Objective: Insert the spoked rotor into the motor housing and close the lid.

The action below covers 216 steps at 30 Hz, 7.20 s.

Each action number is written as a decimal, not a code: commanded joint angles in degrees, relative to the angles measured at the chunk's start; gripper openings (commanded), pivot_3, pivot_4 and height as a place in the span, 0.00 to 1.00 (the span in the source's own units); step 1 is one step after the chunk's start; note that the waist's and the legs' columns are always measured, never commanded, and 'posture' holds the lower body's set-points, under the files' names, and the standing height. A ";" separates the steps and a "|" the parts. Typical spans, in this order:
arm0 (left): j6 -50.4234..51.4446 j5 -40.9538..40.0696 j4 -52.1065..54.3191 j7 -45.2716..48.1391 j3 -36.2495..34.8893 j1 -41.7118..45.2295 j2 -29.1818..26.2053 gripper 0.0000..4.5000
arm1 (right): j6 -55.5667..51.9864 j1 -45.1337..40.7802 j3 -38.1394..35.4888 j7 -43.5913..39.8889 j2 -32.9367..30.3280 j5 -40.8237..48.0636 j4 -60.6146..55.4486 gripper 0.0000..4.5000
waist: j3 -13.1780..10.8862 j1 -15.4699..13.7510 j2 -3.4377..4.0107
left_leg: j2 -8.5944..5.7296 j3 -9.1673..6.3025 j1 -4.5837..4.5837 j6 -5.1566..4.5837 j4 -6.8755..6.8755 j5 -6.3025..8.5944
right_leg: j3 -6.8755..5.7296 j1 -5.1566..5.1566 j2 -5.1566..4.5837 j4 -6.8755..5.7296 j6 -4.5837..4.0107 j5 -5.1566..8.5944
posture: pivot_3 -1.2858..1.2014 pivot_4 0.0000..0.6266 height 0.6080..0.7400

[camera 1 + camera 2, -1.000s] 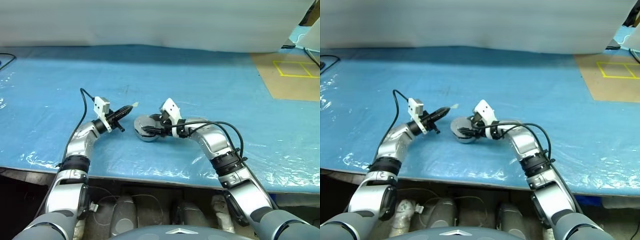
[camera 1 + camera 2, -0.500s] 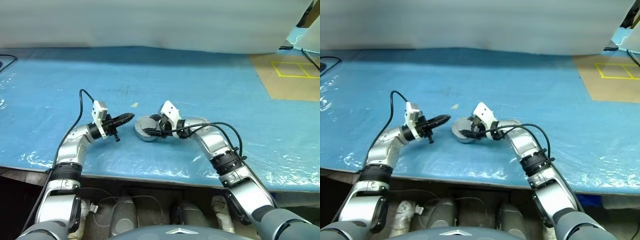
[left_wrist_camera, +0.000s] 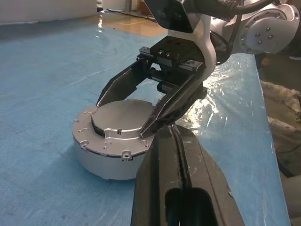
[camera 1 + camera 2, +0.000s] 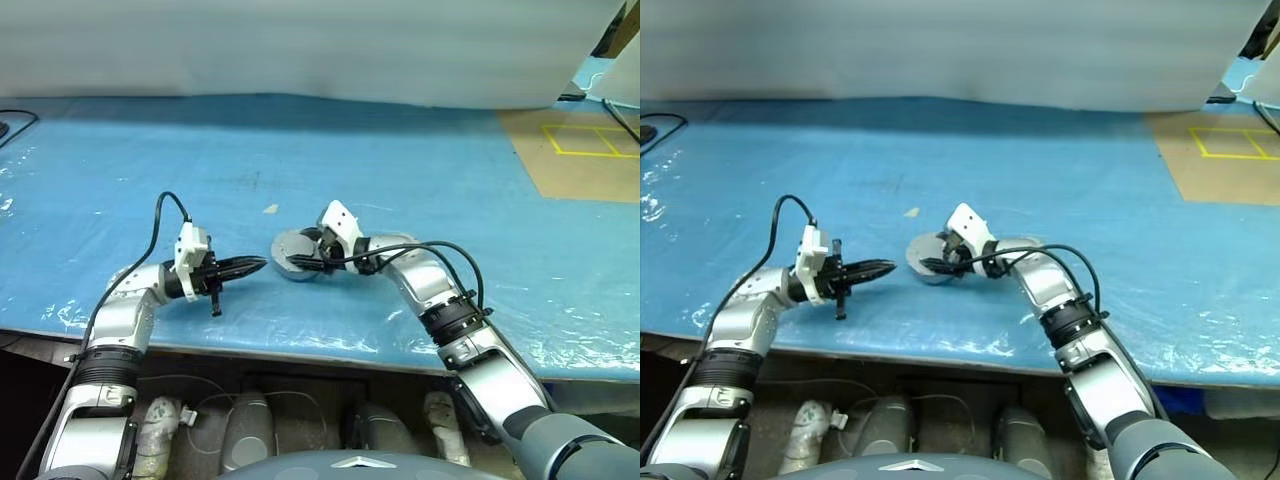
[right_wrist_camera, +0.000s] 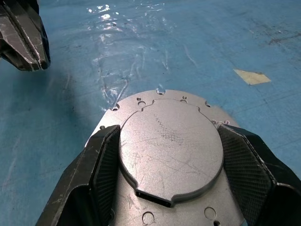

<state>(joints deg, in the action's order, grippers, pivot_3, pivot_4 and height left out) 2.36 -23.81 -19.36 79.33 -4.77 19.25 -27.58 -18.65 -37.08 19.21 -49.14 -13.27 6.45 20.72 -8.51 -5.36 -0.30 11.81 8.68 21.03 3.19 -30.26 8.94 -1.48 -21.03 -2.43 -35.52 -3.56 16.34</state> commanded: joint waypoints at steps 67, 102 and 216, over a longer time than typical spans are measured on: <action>-0.61 -0.51 2.00 -2.50 3.28 -0.44 1.27 0.00 | -5.35 0.75 -7.21 0.29 4.17 4.32 -0.49 0.65 | -0.08 0.08 0.12 | 0.04 0.02 0.18 0.10 0.34 -0.06 | -0.04 -0.32 0.13 0.15 0.13 -0.24 | 0.52 0.24 1.00; -1.00 0.02 1.93 -3.83 3.90 -0.88 1.63 0.00 | -11.91 -4.48 -11.11 1.56 3.65 6.70 -5.42 0.65 | -0.22 0.06 0.12 | 0.04 -0.08 0.44 0.10 0.06 -0.07 | -0.12 -0.53 0.16 -0.09 0.15 -0.27 | 0.52 0.24 1.00; -13.67 12.73 -18.14 -13.81 8.51 8.10 8.30 0.00 | -8.82 6.35 3.54 -0.59 -3.06 -8.24 -1.60 0.65 | 0.30 -0.24 0.19 | -0.03 -0.08 -0.48 0.06 0.52 -0.06 | -0.04 0.46 -0.01 0.68 0.33 -0.33 | 0.52 0.24 1.00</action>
<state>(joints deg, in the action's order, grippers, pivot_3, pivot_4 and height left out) -11.03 -13.26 -35.60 65.95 2.45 27.51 -19.14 -25.33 -34.73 19.39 -49.85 -15.72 0.39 13.24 -8.21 -5.60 -0.12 11.77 8.60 20.52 3.24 -29.74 8.89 -1.52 -20.53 -2.46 -34.83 -3.42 16.13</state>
